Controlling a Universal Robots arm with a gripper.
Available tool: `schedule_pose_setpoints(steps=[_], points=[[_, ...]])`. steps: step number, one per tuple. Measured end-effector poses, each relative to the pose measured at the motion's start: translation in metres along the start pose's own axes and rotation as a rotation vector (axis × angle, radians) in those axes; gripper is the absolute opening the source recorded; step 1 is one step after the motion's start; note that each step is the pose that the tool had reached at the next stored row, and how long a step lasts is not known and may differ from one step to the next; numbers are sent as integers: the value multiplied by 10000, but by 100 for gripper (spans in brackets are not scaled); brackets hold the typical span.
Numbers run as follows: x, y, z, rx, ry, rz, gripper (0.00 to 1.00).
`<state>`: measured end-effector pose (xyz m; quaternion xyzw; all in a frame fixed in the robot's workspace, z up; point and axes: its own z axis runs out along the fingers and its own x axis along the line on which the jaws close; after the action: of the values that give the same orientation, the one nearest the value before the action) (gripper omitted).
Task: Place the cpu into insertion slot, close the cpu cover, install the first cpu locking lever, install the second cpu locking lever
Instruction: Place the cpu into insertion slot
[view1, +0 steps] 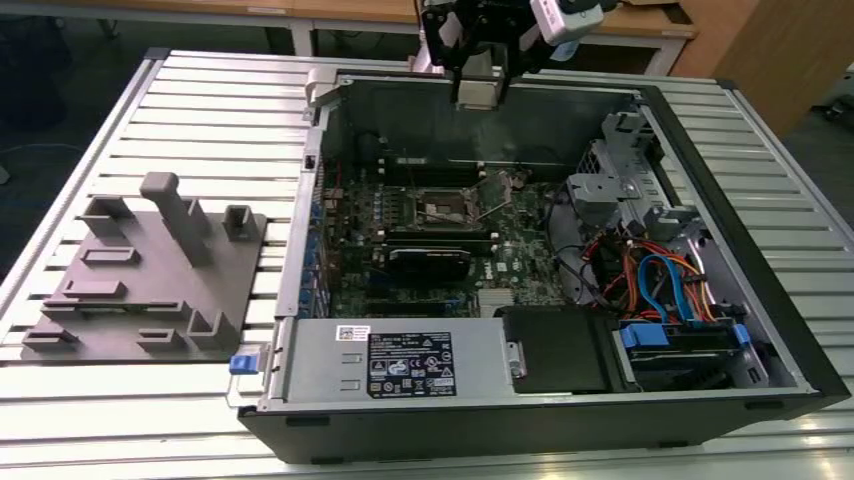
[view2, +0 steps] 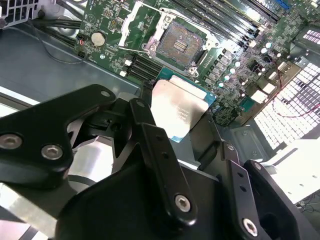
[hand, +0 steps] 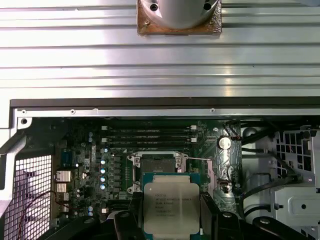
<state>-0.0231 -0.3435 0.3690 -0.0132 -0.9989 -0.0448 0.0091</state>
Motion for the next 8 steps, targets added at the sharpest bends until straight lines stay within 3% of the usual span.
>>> schedule_pose_setpoints(steps=[8], points=[[1, 0, 3, -10, -46, 514, 54]])
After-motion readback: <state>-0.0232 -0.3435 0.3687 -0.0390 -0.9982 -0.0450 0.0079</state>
